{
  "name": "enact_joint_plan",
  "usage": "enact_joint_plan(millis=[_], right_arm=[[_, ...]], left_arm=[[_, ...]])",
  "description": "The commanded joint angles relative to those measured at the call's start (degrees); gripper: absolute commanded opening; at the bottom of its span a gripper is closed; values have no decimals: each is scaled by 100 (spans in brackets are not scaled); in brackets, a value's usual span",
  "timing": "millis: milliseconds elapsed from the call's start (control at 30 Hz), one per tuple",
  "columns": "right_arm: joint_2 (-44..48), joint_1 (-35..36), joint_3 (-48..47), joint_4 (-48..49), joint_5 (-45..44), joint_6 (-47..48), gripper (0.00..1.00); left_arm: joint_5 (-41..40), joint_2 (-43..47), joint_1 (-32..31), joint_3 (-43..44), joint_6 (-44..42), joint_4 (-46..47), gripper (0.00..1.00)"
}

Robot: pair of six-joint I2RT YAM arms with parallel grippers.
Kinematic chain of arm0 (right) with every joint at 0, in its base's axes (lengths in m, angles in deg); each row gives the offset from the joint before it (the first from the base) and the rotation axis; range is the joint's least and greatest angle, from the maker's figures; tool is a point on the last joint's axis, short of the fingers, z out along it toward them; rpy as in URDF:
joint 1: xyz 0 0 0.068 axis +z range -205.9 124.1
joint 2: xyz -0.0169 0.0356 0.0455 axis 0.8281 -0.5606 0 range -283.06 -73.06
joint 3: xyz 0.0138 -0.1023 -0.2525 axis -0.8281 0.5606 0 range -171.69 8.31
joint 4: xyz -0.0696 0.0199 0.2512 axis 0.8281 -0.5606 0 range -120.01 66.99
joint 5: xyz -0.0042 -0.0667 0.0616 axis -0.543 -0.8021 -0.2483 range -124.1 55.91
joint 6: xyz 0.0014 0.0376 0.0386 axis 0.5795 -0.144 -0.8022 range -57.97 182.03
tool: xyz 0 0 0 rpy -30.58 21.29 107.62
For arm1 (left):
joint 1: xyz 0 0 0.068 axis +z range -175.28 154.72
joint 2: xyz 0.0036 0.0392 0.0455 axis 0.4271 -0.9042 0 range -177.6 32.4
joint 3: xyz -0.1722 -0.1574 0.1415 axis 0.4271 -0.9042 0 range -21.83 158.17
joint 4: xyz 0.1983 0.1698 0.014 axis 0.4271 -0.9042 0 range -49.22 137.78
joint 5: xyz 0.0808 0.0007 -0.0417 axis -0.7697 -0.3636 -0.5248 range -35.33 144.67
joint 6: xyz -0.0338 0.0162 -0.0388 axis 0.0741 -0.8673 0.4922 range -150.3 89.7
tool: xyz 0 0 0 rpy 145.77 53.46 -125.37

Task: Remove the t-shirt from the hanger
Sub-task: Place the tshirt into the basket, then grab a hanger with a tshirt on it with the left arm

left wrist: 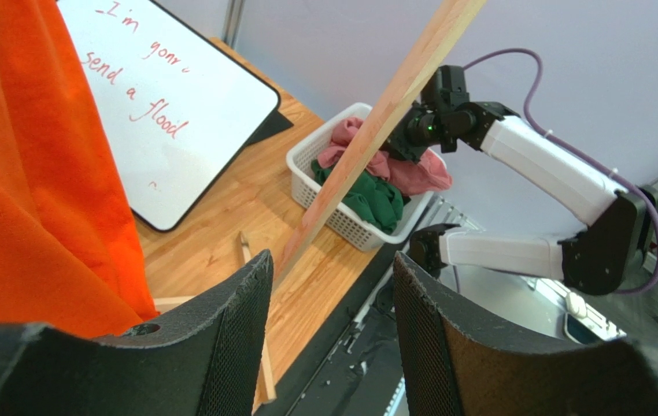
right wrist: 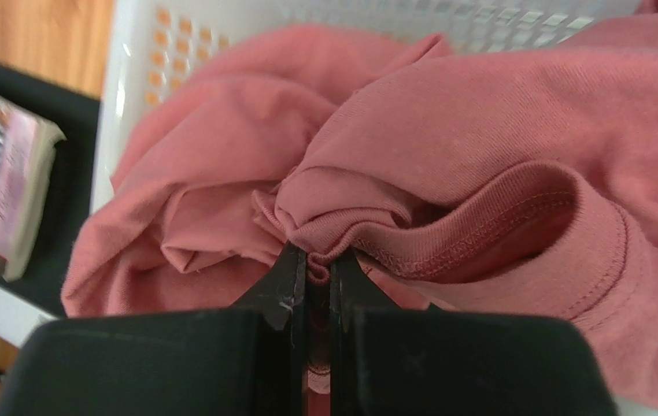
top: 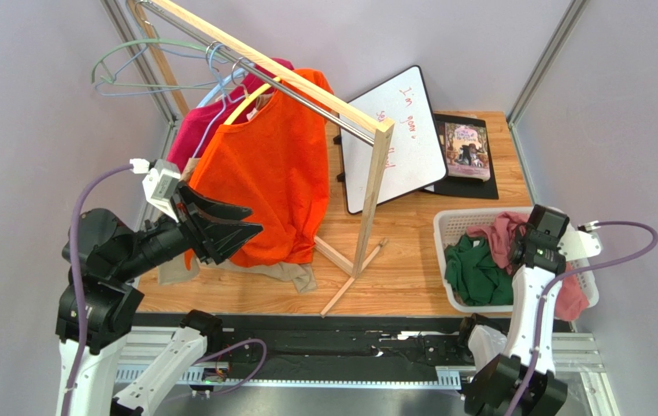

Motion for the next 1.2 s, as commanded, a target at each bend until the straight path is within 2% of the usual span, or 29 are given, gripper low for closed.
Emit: enact_joint_plan(millis=[0,133,267,300,367,400,433,567,733,800,833,1000,1033,1067,1167], right_arm=[[-683,-12,134,726,1253,13,0],[-1353,-21,3,903,1806,339,2],[-1407,75,-226,640,1765,515,12],[-1328,189,-374,535,1651,515,26],[-995,330,-551,192,1256,576,35],[-854,487,-700,78,1045,576,80],[-522,558,-762,-97,695,568,100],[129,629,-1078,-432,375,699,100],[439,840,-1824,-872,436,928,100],[465,1051,-1948,-777,725,1252,100],[439,1147,-2019,-698,1231,1401,100],[123,2359,-2362,-207,2325,1903,100],[97,2474,-2371,-100,2770,1964,100],[61,2989,-2362,14,2888,2000,100],[-132,3519,-2336,348,3335,2097,99]], left_arm=[[-281,28,-20,249,-235,-266,59],[-378,-25,-20,381,-375,-451,60],[-658,-174,-20,775,-621,-732,60],[-746,-192,-20,846,-743,-872,61],[-1000,-270,-20,1065,-884,-987,61],[-1089,-288,-20,1128,-1007,-1083,62],[-1255,-315,-20,1242,-1069,-1119,63],[-1590,-481,-20,1471,-1289,-1251,64],[-1889,-683,-20,1725,-1430,-1286,66],[-1942,-737,-20,1787,-1456,-1304,66],[-1977,-763,-20,1788,-1465,-1287,66],[-2048,-1000,-20,1858,-1518,-1216,67],[-2057,-1096,-20,1919,-1544,-1199,67],[-2092,-1141,-20,1989,-1605,-1225,67],[-2547,-1360,-20,2393,-1860,-1409,67]])
